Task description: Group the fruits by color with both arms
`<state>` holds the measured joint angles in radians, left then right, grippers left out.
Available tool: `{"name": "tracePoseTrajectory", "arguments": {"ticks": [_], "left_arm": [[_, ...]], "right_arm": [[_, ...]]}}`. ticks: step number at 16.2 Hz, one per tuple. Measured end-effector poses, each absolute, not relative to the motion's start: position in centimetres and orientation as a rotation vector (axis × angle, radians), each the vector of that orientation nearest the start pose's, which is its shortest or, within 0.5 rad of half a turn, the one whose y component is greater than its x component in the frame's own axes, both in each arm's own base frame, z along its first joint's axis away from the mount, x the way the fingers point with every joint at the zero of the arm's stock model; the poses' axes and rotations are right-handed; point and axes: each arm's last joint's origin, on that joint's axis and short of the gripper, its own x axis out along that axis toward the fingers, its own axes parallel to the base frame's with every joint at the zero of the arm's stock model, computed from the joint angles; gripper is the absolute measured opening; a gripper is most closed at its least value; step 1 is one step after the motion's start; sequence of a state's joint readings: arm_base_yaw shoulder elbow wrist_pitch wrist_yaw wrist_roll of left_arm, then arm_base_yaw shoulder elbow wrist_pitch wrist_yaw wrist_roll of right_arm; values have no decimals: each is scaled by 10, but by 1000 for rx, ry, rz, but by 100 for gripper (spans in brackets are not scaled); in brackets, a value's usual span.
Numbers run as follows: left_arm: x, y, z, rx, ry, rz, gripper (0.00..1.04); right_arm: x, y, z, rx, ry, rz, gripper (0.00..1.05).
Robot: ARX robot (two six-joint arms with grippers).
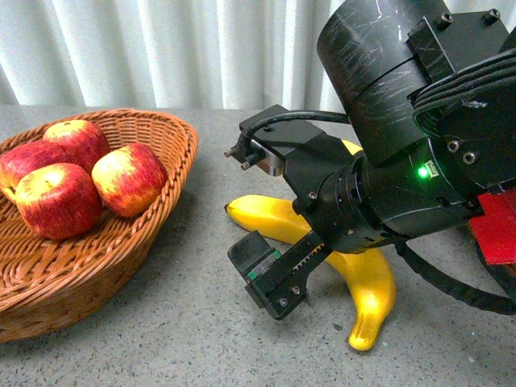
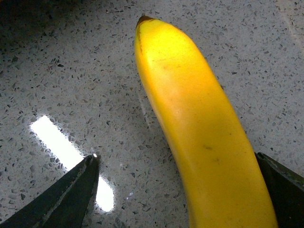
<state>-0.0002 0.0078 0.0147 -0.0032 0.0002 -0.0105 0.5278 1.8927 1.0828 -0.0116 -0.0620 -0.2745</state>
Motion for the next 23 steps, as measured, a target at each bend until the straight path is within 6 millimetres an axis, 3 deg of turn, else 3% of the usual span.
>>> {"name": "tracePoseTrajectory", "arguments": {"ticks": [2, 7, 9, 12, 15, 17, 18, 19, 22, 23], "left_arm": [[97, 0, 168, -10, -4, 0, 98], [97, 0, 168, -10, -4, 0, 98], [97, 0, 168, -10, -4, 0, 98], [97, 0, 168, -10, -4, 0, 98], [97, 0, 168, -10, -4, 0, 98], [97, 0, 168, -10, -3, 0, 98], [97, 0, 168, -10, -4, 0, 98], [97, 0, 168, -10, -4, 0, 98], [97, 0, 168, -10, -4, 0, 98], [97, 0, 168, -10, -4, 0, 98]], "right_arm": [[330, 193, 147, -450, 734, 655, 93], [334, 187, 146, -454, 729, 632, 55], [340, 177, 148, -430, 723, 613, 34], [349, 159, 165, -332, 673, 589, 34], [354, 134, 201, -221, 564, 547, 34], [357, 104, 232, -139, 459, 497, 34], [357, 71, 252, -125, 376, 420, 34], [355, 25, 257, -177, 346, 305, 34], [348, -37, 238, -269, 427, 173, 33], [345, -49, 234, -289, 456, 152, 33]]}}
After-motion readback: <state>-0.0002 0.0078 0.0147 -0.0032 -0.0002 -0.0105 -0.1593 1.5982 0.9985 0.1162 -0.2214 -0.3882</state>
